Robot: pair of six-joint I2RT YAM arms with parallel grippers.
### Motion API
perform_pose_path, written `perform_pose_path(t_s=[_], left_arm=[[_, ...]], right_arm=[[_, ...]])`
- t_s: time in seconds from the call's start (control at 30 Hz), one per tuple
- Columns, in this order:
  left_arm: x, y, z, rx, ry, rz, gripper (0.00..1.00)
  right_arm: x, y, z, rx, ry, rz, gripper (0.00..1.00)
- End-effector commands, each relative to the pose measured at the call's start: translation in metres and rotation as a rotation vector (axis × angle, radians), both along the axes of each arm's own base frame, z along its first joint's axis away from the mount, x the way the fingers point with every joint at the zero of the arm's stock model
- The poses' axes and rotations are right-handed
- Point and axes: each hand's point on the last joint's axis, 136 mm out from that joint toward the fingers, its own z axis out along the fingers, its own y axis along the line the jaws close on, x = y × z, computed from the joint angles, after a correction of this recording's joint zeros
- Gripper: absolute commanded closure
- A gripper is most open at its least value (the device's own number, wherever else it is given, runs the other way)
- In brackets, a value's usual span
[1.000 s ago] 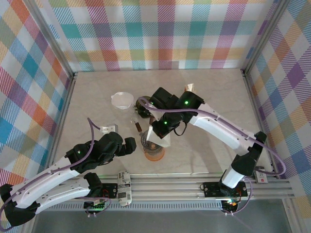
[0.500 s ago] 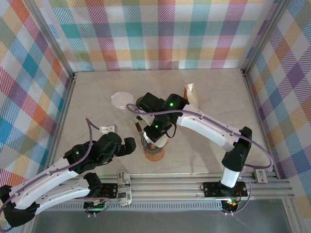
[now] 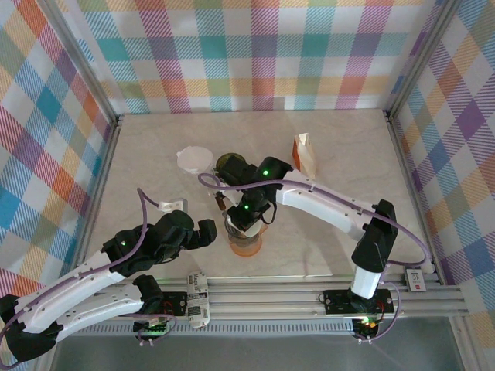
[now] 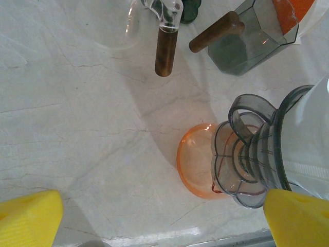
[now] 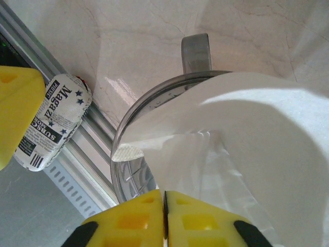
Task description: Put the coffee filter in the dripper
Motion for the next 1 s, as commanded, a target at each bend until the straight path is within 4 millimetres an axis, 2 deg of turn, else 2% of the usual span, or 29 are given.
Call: perform_pose_path(t_s=[0.0,0.17,0.33,0.5,0.67,0.83,0.97], left_arm=[[0.000,0.003,0.003,0.004,0.001,0.001,0.00],[0.000,0.003,0.005,-0.003,-0.002,0.000,0.00],[0.000,0.000,0.008,-0.017,-0.004,-0.003,0.00],[0.000,-0.004,0.012,-0.039,-0.007,-0.015,0.00],[0.007,-0.021,0.031,-0.081,-0.039,-0.067,0.00],[0.018,-0.052,0.047,-0.096,-0.018,-0.167,0.07],[0.024,-0.072,0.045,-0.068,0.037,-0.236,0.15]], right_arm=[[-0.002,0.004,0.003,0.026,-0.005,0.001,0.81],[-0.002,0.001,0.016,0.079,-0.037,-0.016,0.55],[0.001,-0.005,0.038,0.138,-0.103,-0.039,0.39],[0.002,-0.013,0.059,0.187,-0.151,-0.073,0.30],[0.016,-0.026,0.077,0.256,-0.236,-0.164,0.25],[0.039,-0.042,0.076,0.300,-0.254,-0.261,0.23],[0.045,-0.051,0.064,0.296,-0.238,-0.294,0.23]])
